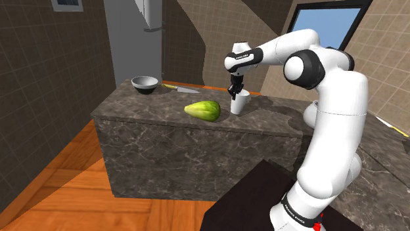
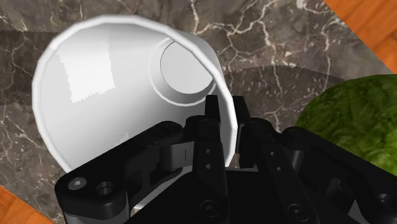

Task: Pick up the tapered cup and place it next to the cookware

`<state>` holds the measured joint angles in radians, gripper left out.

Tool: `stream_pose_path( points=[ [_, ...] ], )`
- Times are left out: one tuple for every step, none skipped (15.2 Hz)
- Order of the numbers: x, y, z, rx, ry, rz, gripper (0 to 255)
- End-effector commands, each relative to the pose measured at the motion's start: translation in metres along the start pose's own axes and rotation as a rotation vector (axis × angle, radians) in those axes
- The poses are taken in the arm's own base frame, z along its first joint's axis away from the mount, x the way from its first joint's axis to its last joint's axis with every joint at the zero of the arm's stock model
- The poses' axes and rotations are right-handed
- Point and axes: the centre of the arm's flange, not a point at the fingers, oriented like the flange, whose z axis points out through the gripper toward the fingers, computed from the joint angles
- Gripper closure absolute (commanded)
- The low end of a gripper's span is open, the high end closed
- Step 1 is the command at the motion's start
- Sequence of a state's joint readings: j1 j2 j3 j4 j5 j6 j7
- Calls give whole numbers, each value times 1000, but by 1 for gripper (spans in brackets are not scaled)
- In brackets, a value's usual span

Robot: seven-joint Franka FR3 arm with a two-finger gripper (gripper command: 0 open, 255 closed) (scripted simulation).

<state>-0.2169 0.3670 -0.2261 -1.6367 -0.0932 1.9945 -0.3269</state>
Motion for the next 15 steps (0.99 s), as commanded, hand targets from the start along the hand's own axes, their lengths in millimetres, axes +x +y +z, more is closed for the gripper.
stream_pose_path(
  points=[
    [-1, 1, -11, 0, 0, 0, 255],
    [-1, 2, -16, 0, 0, 0, 255],
    [-2, 3, -22, 0, 0, 0, 255],
    [-2, 3, -27, 0, 0, 0, 255],
    [-2, 4, -32, 0, 0, 0, 255],
    [-3, 5, -37, 0, 0, 0, 255],
    [-3, 6, -42, 0, 0, 0, 255],
    [-3, 7, -48, 0, 0, 0, 255],
    [-3, 7, -53, 0, 0, 0, 255],
    [-4, 8, -58, 0, 0, 0, 255],
    [-4, 9, -63, 0, 0, 0, 255],
    [-4, 10, -68, 0, 0, 0, 255],
    [-5, 11, -74, 0, 0, 0, 255],
    [-5, 12, -79, 0, 0, 0, 255],
    [-5, 12, -84, 0, 0, 0, 255]
  ],
)
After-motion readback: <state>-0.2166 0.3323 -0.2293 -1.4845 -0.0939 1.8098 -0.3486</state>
